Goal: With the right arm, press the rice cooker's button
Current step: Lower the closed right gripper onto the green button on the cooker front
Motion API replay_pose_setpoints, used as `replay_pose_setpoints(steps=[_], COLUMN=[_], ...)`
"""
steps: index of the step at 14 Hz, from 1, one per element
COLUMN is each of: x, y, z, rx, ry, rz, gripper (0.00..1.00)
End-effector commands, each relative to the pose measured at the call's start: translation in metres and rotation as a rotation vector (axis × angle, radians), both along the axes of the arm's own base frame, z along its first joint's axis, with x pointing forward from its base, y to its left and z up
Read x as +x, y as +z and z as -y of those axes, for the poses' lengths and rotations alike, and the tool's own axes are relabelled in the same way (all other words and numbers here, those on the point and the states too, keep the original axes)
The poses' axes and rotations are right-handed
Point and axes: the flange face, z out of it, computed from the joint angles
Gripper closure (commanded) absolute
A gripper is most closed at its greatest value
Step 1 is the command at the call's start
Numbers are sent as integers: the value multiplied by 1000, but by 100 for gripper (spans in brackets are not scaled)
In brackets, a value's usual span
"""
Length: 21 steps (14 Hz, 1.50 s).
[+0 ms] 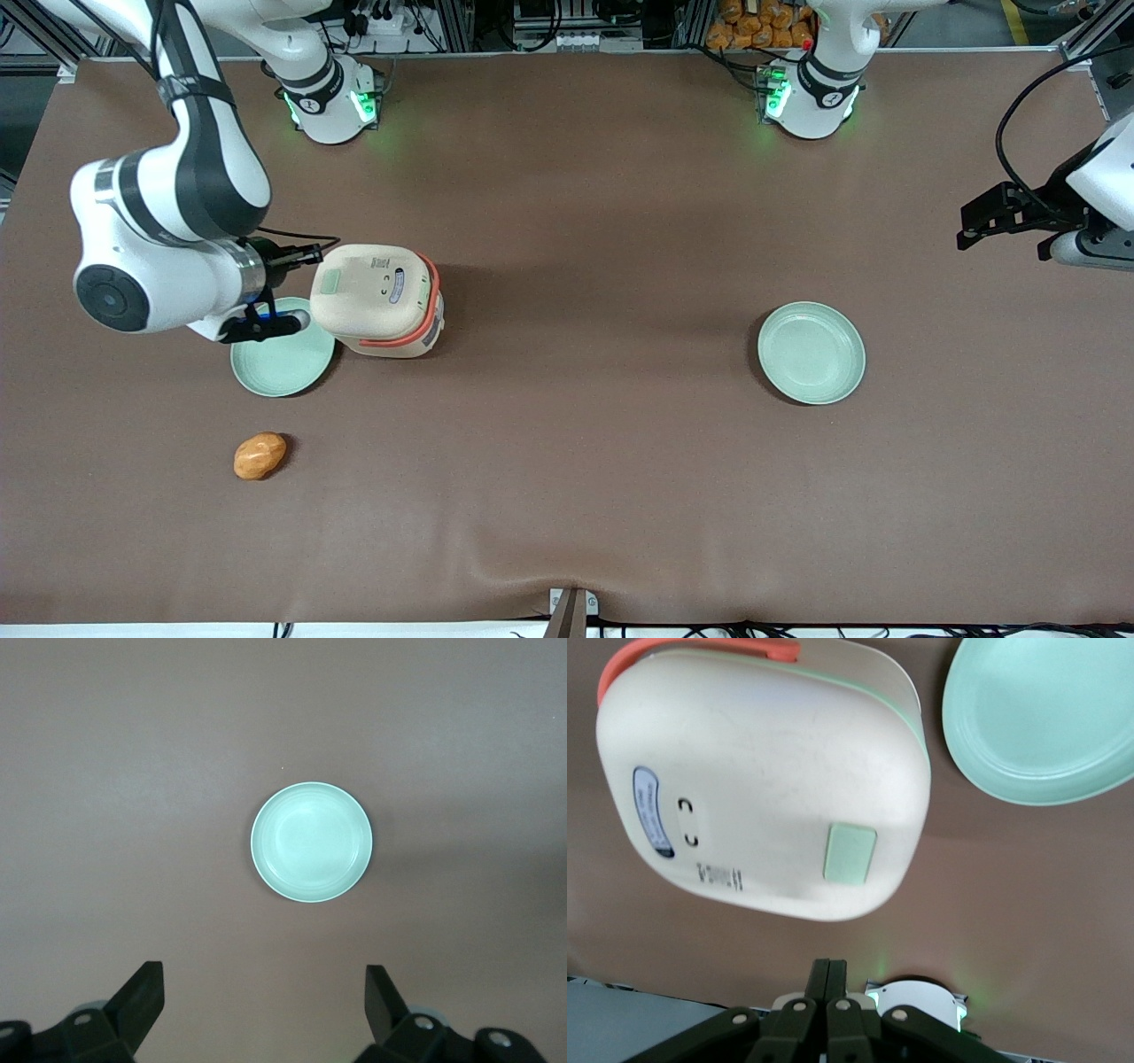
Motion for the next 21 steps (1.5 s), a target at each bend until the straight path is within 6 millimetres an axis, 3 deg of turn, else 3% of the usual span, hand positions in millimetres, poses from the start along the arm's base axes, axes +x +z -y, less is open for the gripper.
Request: replay_pose_setpoints(steps=[1,9,17,21], x=[3,6,9,8], y=[-18,-47,-55,-70], z=[-8,-9,0,1], rx=[-1,-8,-13,-16], ry=[-9,-13,-26,-32], rz=[-5,-15,-21,-17], gripper=[100,100,100,100])
